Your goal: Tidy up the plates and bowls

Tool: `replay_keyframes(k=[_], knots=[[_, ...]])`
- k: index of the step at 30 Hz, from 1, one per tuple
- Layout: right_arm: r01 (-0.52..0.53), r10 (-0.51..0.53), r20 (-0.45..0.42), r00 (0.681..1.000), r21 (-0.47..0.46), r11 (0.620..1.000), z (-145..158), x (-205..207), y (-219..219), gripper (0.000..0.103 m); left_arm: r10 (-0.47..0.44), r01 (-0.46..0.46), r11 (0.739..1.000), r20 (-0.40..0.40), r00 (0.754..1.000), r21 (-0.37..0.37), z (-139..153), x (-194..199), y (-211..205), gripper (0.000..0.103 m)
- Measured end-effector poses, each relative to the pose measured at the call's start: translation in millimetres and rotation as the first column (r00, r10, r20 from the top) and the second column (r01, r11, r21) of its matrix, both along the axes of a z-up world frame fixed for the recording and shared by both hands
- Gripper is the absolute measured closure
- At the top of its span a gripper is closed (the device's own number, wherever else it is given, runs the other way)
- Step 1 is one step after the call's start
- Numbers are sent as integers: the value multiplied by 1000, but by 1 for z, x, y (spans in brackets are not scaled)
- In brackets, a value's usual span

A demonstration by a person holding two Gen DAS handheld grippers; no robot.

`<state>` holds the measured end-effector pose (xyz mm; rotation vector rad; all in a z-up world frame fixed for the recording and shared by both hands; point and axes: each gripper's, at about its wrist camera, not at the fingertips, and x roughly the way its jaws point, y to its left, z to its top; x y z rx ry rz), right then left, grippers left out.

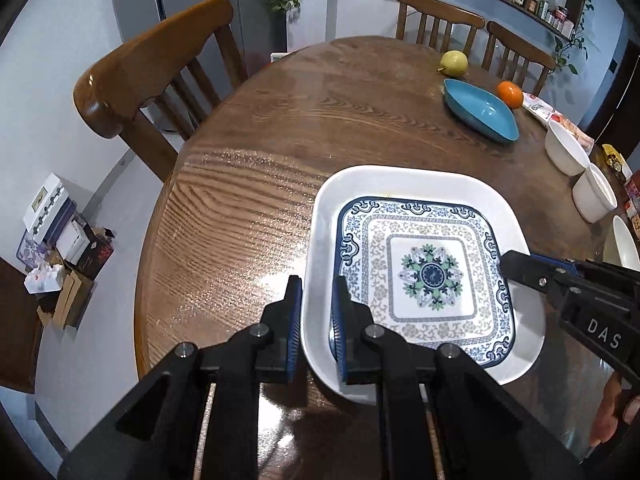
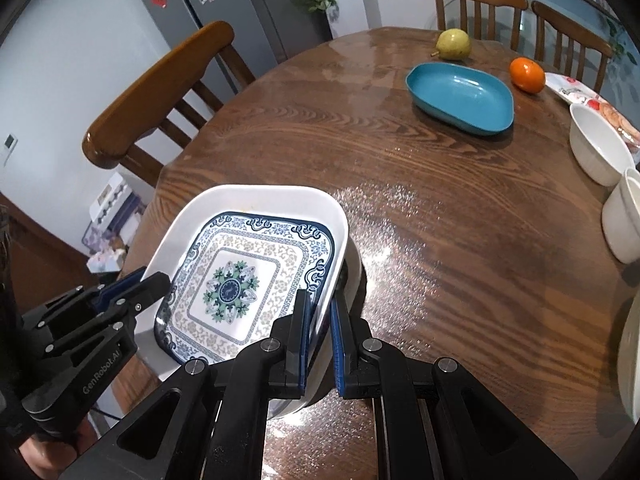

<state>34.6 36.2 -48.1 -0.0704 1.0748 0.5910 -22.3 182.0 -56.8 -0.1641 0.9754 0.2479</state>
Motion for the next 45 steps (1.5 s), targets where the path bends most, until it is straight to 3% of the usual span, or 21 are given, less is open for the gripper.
replay_keyframes(k=[12, 33, 45], knots=[[-3, 2, -37, 999, -22, 1000, -9, -5, 5, 91, -17, 18, 1000, -23, 1000, 20, -5, -1, 2, 91], [-21, 19, -26, 999, -80, 997, -18, -7, 18, 91, -34, 37, 996, -41, 999, 78, -11, 4, -2, 90], [87, -89, -11, 996, -104, 991, -19, 22, -14, 91, -115, 117, 991, -28, 993, 65, -11, 32, -29, 89]])
